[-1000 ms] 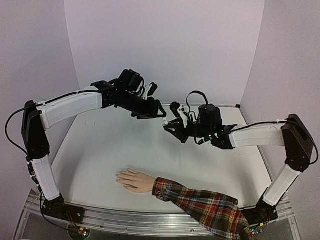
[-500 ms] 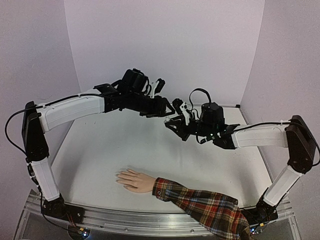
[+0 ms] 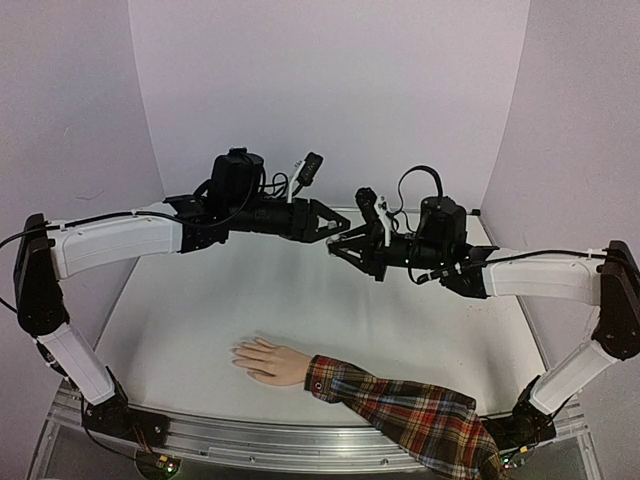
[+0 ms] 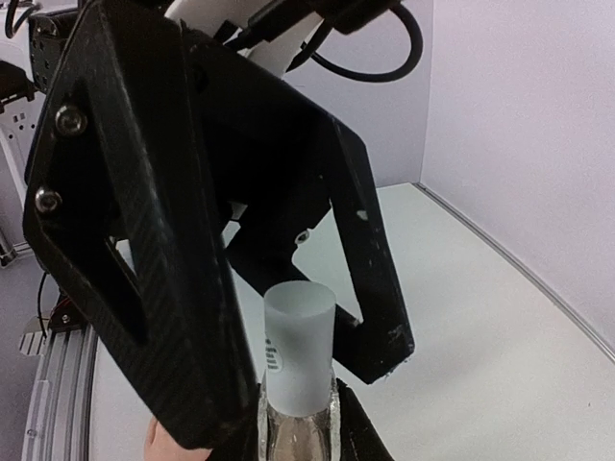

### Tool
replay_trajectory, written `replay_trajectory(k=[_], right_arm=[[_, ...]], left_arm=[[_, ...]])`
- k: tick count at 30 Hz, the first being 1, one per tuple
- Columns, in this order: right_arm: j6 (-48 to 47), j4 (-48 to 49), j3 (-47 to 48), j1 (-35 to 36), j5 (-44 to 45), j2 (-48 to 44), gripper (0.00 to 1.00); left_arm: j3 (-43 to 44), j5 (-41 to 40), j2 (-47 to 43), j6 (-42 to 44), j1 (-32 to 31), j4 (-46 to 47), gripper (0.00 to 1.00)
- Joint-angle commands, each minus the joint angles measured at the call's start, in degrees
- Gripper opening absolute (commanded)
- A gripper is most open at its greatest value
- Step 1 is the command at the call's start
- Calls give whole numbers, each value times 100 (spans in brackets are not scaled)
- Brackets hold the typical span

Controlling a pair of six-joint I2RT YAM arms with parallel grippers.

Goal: Paint the nails

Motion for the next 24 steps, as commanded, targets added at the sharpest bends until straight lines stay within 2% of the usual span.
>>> replay_trajectory(k=[1, 5, 11, 24], right_arm=[[152, 267, 5, -36, -369, -238, 0], [234, 275, 84, -56, -497, -232, 0], [304, 303, 174, -86, -573, -232, 0], [497, 405, 367, -100, -632, -186, 0]], left_arm=[[-171, 286, -407, 113, 11, 669, 45], [-231, 464, -442, 233, 11, 617, 35], [-381, 434, -638, 481, 11, 556, 42], [-130, 279, -469, 710, 10, 200, 32]])
